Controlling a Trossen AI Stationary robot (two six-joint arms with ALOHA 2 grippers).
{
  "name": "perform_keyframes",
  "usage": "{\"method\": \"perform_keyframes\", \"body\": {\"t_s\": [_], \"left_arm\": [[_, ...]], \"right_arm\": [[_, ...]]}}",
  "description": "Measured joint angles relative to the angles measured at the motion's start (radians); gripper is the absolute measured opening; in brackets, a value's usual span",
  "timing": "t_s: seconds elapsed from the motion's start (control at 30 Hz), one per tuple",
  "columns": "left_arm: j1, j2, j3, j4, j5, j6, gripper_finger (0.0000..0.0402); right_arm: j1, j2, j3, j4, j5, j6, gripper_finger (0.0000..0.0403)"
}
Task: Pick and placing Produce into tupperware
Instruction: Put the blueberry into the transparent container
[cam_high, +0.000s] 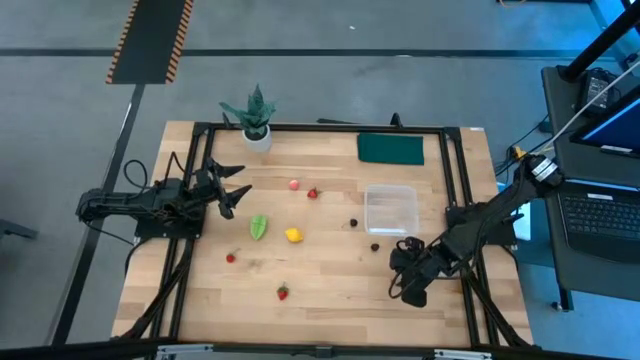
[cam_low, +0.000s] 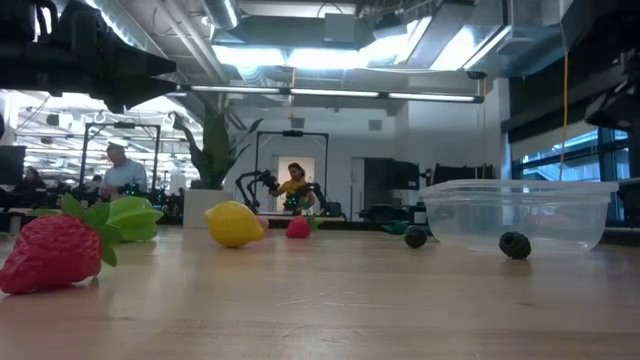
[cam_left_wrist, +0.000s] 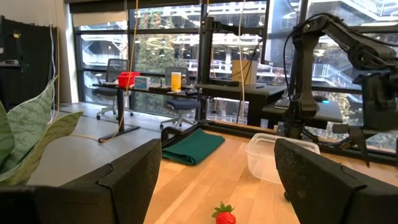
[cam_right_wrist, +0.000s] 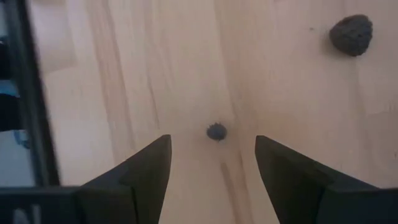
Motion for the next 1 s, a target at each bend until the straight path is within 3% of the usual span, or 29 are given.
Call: {"method": "perform_keyframes", "body": {"t_s": [0.63, 1.0], "left_arm": [[0.000, 0.000, 0.000, 0.005, -0.001, 0.000, 0.0305], [0.000, 0.000, 0.000, 0.003, -0.001, 0.000, 0.0305]], "right_arm": [[0.000, 0.082, 0.000, 0.035, 0.001, -0.009, 0.0234], [0.000, 0.209, 0.000, 0.056, 0.000, -0.004, 0.0234]]}}
